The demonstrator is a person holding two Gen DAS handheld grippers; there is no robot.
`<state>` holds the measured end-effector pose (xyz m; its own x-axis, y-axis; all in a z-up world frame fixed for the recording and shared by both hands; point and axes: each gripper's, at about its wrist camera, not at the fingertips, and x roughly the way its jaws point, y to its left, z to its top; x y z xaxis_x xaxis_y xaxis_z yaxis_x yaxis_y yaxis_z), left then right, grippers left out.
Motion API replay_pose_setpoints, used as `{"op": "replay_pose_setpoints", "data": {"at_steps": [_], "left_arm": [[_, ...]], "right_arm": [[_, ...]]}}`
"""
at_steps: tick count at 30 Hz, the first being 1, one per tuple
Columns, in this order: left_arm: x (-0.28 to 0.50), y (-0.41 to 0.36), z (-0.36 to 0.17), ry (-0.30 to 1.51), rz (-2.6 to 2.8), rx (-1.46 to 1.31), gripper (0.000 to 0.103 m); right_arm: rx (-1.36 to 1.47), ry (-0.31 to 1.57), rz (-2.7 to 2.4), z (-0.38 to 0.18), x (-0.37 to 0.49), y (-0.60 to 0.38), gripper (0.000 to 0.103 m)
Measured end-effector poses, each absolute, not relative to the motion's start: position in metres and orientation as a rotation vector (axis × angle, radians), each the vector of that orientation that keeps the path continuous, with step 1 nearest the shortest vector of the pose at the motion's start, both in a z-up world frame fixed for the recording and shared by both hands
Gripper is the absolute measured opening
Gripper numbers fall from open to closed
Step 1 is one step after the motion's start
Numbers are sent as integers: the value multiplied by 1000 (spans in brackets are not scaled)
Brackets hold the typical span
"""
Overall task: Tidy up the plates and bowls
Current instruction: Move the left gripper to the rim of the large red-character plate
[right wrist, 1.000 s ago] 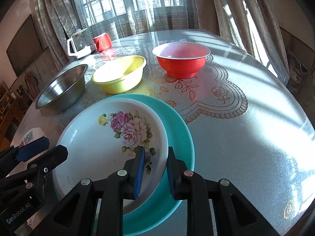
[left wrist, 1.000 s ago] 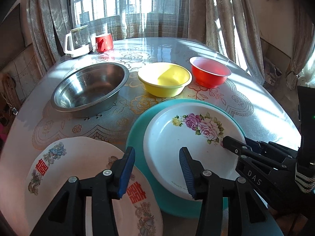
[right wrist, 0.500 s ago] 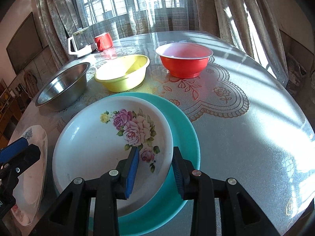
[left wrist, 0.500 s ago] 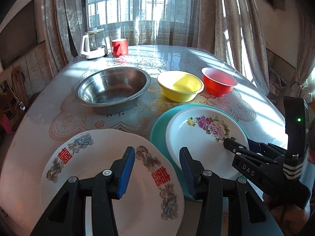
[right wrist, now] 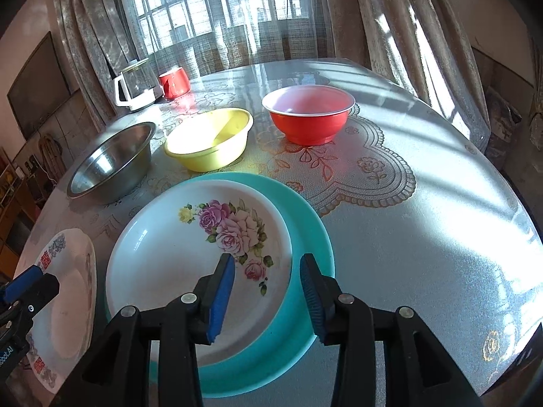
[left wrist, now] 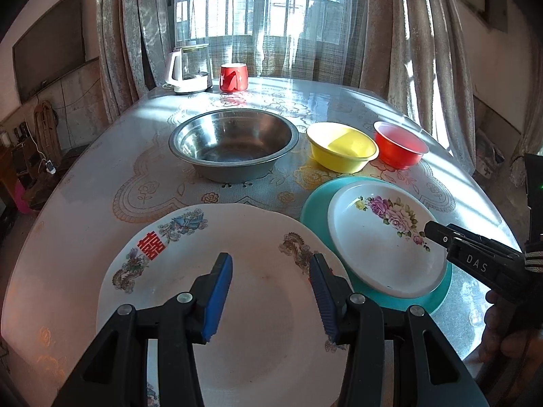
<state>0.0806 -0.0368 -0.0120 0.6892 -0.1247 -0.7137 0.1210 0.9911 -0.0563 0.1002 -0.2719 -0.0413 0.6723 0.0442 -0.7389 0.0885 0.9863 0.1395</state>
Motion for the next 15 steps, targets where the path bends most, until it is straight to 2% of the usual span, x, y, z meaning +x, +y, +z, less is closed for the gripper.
{"op": "replay_pose_setpoints", "data": {"at_steps": [8, 15], "left_arm": [[77, -19, -15, 810, -111, -34, 48], [74, 3, -17, 817, -86, -76, 53]], "right_arm": [[171, 781, 29, -24, 89, -263, 41], [195, 782, 105, -19, 81, -251, 42]]}}
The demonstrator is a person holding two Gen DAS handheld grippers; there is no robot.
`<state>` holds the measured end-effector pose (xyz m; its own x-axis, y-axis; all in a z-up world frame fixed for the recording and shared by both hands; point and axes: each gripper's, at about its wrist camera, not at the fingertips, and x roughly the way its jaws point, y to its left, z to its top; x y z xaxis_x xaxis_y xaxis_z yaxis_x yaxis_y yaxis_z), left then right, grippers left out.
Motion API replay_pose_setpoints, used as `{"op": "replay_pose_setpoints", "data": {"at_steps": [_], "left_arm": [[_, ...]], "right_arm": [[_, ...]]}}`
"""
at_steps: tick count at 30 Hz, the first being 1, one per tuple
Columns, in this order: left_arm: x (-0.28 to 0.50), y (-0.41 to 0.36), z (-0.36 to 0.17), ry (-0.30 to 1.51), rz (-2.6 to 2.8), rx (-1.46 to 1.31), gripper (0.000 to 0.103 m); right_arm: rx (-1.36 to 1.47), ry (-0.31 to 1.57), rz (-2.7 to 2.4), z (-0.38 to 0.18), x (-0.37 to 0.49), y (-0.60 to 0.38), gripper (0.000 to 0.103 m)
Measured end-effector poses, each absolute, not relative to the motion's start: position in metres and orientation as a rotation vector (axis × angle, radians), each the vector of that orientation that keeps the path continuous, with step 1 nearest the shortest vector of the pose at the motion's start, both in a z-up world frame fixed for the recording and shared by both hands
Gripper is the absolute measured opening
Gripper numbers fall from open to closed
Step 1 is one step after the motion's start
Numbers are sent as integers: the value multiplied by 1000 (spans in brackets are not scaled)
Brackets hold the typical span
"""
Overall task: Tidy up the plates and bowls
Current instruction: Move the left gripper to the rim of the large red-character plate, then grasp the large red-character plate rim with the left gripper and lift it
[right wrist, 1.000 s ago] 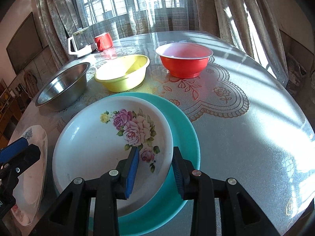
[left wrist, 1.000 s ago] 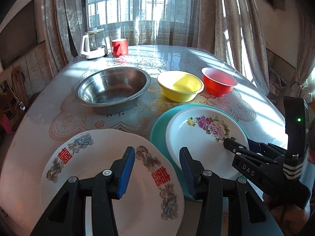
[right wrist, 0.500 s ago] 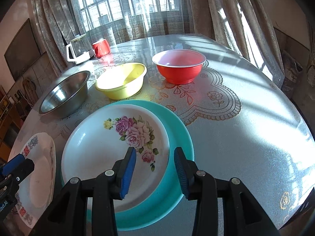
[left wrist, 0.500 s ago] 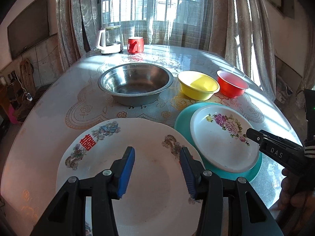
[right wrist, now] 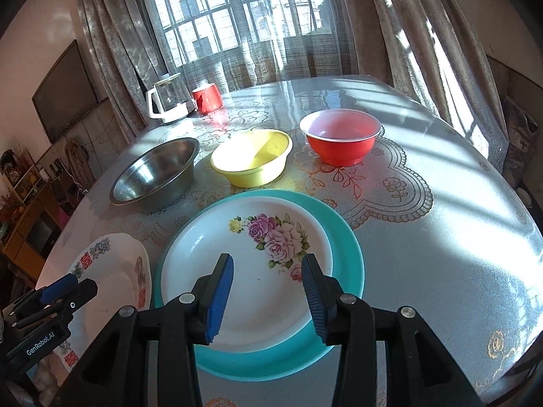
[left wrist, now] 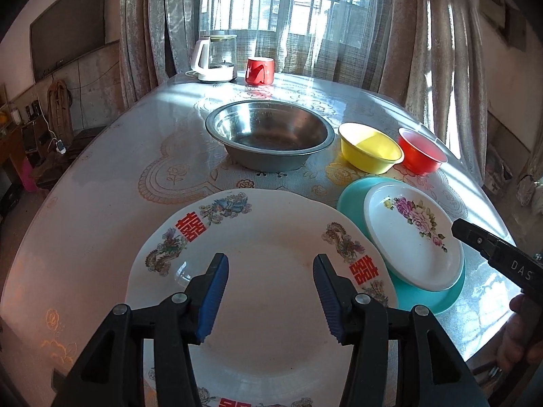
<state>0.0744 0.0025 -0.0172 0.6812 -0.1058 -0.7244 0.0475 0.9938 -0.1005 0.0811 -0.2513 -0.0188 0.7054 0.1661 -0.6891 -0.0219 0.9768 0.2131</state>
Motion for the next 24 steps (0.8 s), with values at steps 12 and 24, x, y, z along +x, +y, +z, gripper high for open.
{"op": "replay_pose_setpoints", "data": {"at_steps": [12, 24], "left_arm": [[66, 63, -6, 762, 27, -149, 59], [61, 108, -21, 788, 114, -256, 59]], "right_arm": [[249, 822, 519, -16, 59, -205, 42], [244, 929, 612, -47, 54, -177, 42]]}}
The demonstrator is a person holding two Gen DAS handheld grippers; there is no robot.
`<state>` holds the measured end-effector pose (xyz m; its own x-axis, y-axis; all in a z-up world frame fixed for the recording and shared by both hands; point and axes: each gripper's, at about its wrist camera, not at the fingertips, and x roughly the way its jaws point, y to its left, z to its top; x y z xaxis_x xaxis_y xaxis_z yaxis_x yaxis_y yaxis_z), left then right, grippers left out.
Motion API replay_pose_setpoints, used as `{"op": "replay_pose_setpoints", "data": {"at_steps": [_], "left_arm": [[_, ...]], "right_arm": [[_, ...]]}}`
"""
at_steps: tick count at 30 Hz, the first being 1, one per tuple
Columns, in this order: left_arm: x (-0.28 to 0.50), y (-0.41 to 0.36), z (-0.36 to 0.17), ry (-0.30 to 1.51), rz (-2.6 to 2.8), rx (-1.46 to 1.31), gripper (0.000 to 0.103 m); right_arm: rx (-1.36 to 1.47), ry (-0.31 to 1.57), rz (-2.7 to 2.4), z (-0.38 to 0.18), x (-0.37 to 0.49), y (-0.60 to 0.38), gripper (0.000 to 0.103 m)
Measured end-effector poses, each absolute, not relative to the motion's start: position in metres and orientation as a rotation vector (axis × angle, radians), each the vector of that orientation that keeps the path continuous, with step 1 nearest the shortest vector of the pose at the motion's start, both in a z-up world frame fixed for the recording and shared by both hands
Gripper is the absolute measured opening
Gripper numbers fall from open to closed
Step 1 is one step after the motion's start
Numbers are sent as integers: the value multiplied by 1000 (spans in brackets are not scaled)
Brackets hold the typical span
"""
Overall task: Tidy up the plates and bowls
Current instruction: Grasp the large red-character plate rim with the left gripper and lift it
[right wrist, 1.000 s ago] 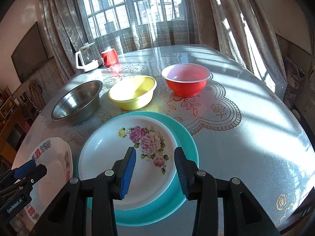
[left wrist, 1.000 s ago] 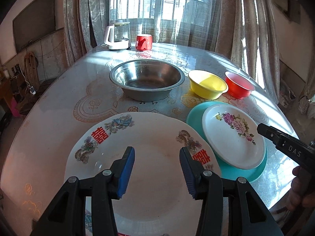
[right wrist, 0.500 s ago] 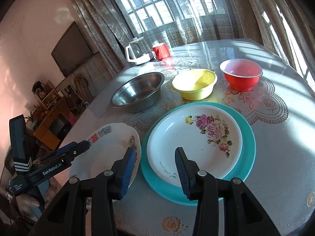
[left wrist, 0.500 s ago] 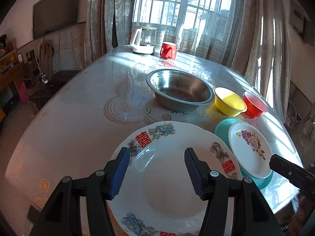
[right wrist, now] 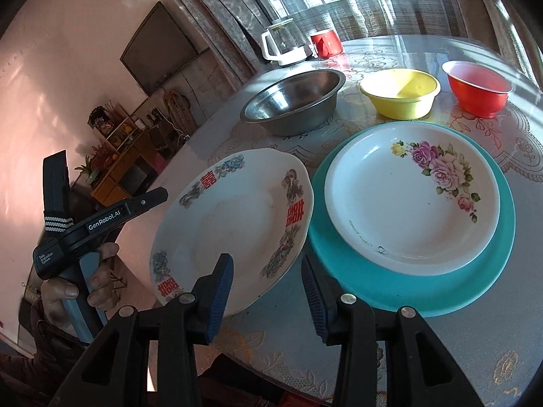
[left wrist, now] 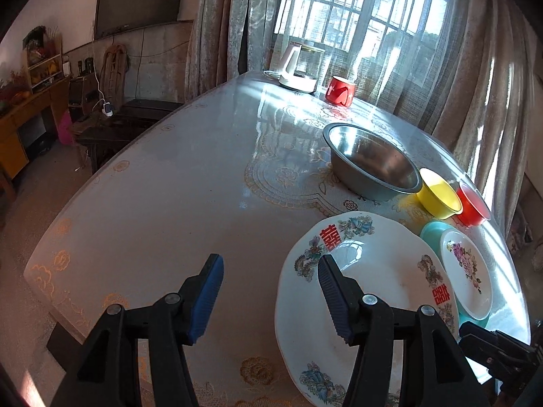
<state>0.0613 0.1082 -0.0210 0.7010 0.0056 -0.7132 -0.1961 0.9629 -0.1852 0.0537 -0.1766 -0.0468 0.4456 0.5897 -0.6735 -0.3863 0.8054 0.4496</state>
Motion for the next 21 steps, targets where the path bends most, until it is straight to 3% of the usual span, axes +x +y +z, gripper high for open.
{"op": "replay_pose_setpoints", "data": {"at_steps": [15, 21], "left_arm": [[64, 105, -37, 781, 25, -282, 58], [68, 104, -43, 782, 25, -265, 58]], "right_arm": [[263, 940, 613, -65, 61, -161, 42], [290, 947, 597, -77, 66, -157, 30]]}}
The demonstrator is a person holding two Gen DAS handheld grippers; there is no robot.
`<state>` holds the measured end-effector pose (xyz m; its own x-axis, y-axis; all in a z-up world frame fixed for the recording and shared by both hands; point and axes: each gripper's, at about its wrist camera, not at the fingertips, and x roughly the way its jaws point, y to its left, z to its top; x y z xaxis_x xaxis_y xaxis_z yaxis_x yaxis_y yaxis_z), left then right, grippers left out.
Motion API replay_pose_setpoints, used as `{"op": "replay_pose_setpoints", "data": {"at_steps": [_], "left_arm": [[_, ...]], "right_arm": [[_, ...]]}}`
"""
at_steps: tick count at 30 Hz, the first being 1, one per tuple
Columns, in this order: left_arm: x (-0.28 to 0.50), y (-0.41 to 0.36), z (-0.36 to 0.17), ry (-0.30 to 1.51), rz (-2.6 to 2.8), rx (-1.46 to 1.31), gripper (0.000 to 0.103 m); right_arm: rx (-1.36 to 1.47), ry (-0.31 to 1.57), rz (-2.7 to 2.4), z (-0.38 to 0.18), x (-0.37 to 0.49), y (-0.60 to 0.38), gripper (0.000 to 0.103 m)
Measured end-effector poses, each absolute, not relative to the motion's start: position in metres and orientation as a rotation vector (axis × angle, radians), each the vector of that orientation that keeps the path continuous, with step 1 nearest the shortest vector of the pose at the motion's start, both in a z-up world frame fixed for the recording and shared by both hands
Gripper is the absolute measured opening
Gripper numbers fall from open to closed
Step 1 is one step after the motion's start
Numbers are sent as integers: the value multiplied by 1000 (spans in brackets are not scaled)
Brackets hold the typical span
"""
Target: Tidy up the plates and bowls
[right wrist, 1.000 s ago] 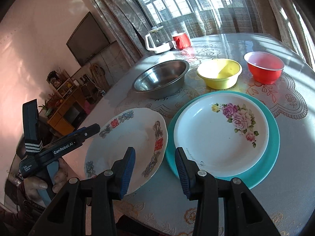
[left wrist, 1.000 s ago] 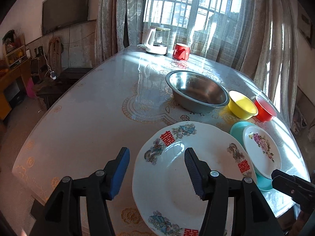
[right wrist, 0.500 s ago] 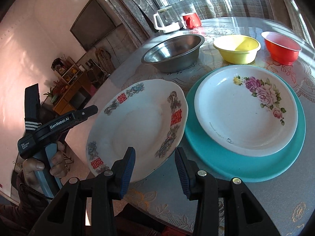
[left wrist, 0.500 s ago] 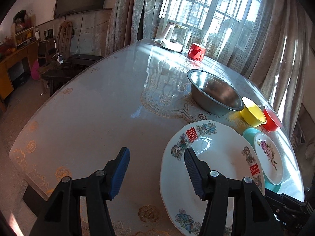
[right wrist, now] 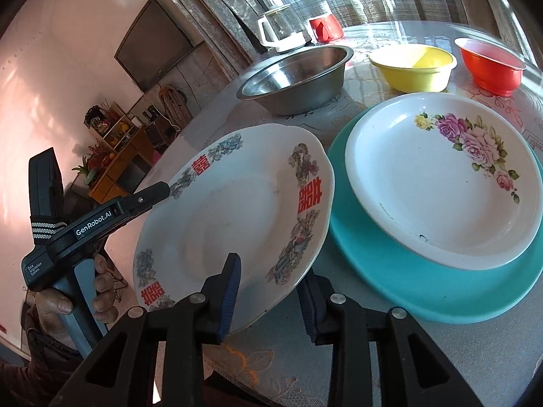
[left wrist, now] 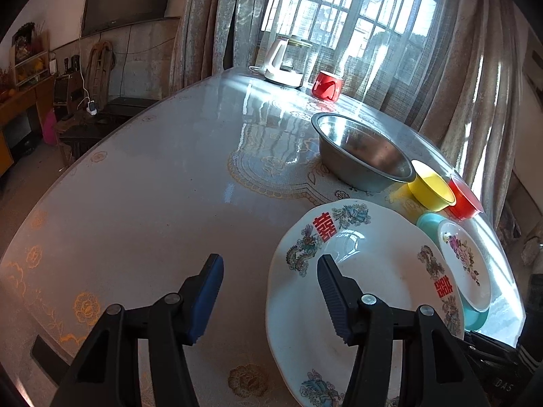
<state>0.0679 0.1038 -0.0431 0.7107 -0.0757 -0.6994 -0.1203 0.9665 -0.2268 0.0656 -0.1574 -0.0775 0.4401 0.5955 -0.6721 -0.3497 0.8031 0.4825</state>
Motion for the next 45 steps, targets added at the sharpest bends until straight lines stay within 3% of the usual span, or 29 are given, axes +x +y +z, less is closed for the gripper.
{"op": "replay_pose_setpoints", "data": {"at_steps": [10, 40, 45], "left_arm": [[77, 88, -60, 848, 10, -188, 49], [81, 84, -65, 833, 2, -173, 53], [77, 76, -65, 830, -27, -149, 41]], "right_arm": [[467, 963, 649, -74, 70, -191, 25], [433, 994, 634, -73, 74, -181, 26], [351, 975, 602, -70, 73, -167, 26]]}}
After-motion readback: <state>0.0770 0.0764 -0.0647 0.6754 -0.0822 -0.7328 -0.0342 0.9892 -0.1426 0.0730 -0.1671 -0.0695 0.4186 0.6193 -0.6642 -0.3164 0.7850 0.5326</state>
